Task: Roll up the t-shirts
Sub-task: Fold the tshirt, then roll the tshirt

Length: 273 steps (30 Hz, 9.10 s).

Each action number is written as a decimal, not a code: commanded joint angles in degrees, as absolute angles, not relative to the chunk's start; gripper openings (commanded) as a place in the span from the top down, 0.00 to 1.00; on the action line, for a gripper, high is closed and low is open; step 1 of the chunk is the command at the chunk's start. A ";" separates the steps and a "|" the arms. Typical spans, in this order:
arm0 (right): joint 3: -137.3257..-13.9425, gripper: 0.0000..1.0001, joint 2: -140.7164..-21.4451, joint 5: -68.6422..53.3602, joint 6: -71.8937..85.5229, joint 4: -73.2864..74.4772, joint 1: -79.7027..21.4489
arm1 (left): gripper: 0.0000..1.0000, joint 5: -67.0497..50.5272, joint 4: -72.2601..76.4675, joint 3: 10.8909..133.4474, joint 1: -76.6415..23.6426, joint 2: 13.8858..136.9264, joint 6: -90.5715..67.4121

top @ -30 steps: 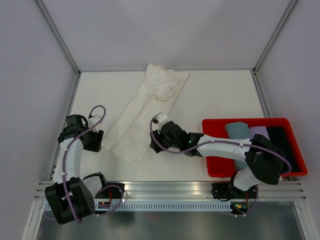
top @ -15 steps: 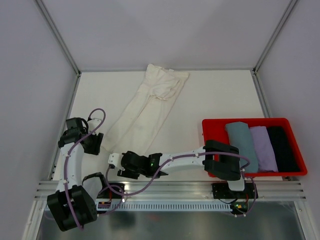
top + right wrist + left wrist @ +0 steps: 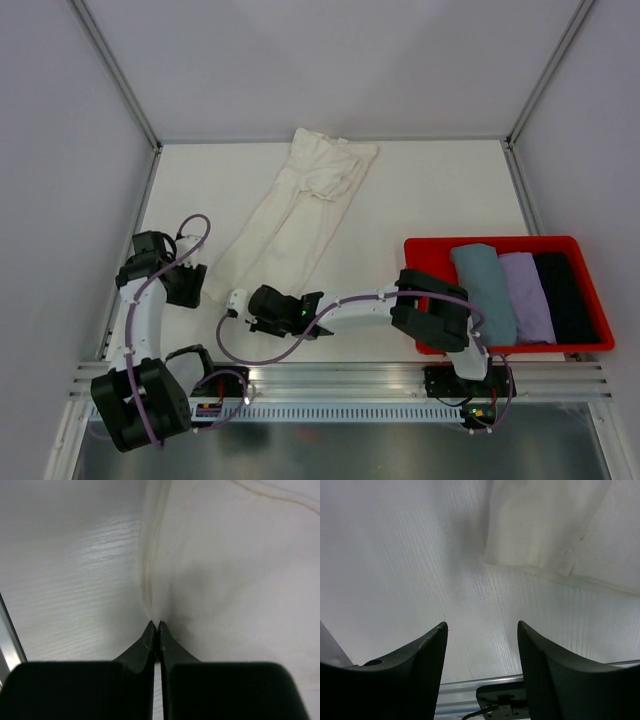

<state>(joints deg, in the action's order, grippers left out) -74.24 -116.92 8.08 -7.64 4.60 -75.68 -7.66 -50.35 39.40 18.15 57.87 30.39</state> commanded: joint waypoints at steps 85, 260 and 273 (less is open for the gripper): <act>-35.07 0.39 -70.64 -12.92 -36.12 22.94 -68.02 | 0.29 -15.64 -44.31 23.38 -50.89 47.63 70.23; -32.95 1.00 -68.30 -14.57 -36.12 23.09 -61.17 | 0.98 -22.58 -49.11 39.63 -45.09 70.84 52.82; -42.62 1.00 -76.64 -29.09 -32.79 30.59 -51.69 | 0.97 -36.03 -66.27 49.38 -35.08 79.53 59.41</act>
<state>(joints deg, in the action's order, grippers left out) -39.70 -74.94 -24.40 -34.04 28.75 -54.30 -31.66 -60.03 46.46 -38.72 77.23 55.55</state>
